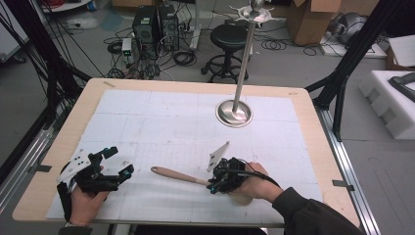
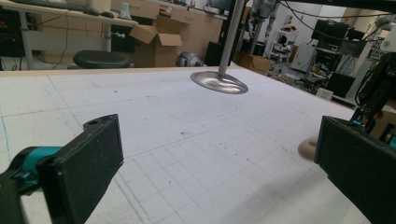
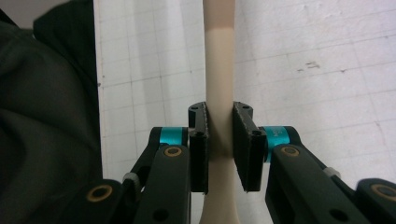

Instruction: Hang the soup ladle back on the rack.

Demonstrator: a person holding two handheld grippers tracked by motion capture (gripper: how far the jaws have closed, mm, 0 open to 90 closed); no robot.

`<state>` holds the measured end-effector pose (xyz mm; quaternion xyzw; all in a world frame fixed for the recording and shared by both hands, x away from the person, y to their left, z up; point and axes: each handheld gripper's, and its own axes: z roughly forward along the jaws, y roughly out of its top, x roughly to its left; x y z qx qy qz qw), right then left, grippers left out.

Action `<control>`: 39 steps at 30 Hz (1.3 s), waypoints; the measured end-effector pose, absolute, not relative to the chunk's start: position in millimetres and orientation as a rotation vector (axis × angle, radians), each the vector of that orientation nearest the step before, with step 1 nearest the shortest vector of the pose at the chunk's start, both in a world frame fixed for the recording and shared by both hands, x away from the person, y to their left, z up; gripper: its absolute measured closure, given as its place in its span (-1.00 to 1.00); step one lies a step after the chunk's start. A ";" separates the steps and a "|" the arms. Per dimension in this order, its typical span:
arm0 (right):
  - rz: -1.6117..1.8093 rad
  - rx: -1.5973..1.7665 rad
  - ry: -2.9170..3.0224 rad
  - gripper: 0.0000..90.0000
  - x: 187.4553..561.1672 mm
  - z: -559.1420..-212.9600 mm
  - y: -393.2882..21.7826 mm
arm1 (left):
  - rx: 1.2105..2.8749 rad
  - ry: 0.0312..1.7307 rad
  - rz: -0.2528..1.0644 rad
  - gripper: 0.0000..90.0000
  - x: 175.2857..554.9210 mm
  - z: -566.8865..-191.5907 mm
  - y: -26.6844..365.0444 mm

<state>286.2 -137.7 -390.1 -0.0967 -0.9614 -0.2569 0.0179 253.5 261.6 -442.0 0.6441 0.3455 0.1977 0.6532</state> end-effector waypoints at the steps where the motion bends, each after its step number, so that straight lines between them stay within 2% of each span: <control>1: -0.825 -0.307 -2.975 0.74 287.0 -389.5 -140.7 | 1.464 0.784 0.448 -0.96 253.5 -442.1 261.5; 39: -1.166 -0.525 -2.919 0.74 319.1 -355.7 -241.5 | 1.483 0.808 0.442 -0.96 255.3 -443.7 260.7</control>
